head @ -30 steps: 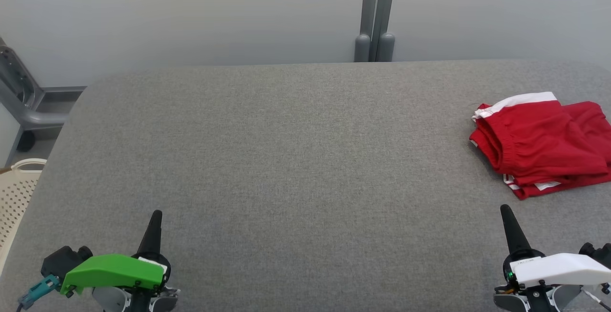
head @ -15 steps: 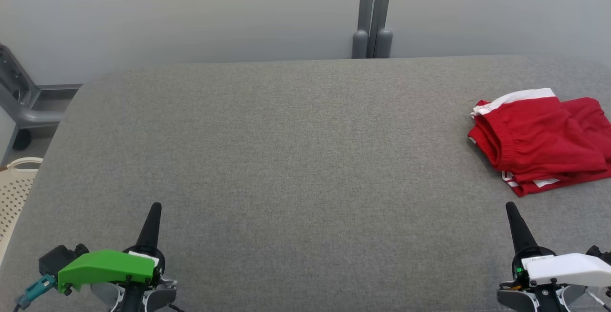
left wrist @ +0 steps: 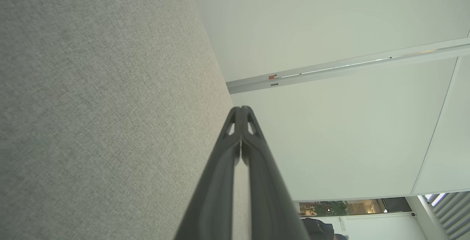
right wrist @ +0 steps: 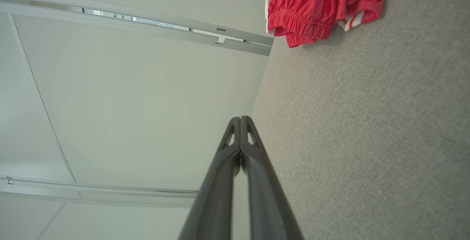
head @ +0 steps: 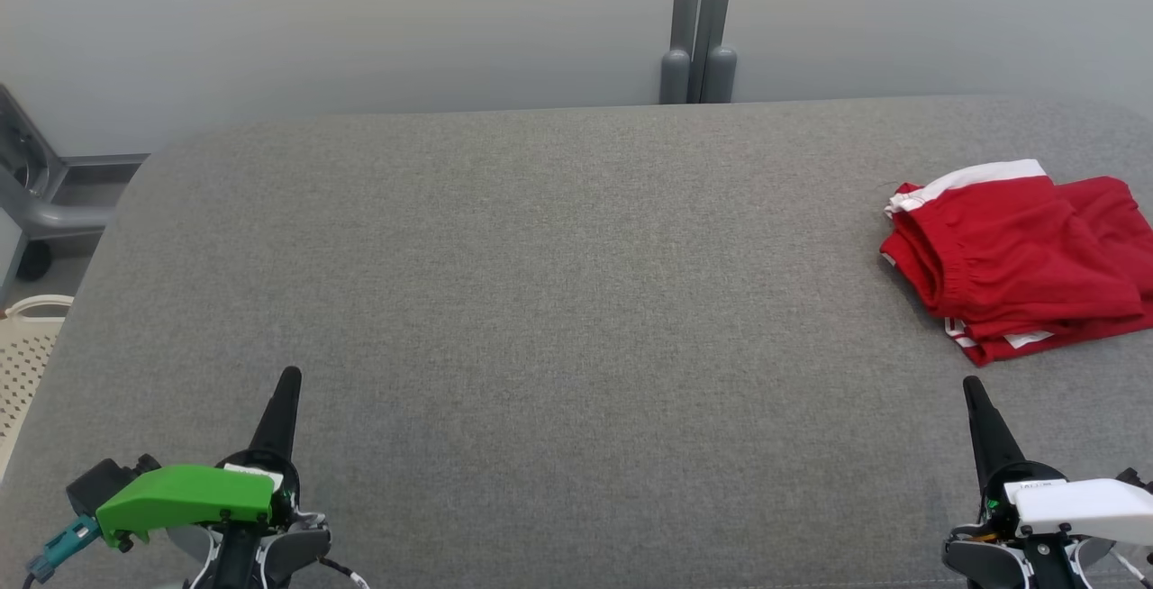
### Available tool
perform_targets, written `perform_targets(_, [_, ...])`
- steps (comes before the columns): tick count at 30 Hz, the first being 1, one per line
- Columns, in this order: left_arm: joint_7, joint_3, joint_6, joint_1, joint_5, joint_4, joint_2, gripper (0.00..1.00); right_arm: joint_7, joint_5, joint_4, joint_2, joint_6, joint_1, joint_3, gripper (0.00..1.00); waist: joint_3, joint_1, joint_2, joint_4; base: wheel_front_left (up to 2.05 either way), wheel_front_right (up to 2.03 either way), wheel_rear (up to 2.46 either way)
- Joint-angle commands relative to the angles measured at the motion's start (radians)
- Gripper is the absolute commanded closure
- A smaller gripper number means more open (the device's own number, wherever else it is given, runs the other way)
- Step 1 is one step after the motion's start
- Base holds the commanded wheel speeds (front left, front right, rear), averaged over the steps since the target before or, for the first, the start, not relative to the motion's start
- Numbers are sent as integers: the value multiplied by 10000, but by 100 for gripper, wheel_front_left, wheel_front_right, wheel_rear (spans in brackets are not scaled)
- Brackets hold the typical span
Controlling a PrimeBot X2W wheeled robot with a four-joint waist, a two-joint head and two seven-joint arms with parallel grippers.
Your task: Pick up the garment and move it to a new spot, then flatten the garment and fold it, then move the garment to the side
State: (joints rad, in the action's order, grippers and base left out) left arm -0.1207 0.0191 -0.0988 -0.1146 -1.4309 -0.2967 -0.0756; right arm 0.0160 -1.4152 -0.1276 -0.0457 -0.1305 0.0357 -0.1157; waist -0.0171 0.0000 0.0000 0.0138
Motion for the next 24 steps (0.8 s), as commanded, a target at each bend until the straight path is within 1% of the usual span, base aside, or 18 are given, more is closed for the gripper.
perform_targets(1, [-38,75,-95,-207,-141,79,23,100,50,-200,111,-60,-5,45,-38,100,8,0,0,-6,0,0,0])
perform_targets(24, [-468,460,-303,-353,-1562,146,222,100,223,-1810,335,-65,-4,145,-186,100,173,0,0,-113,0,0,0])
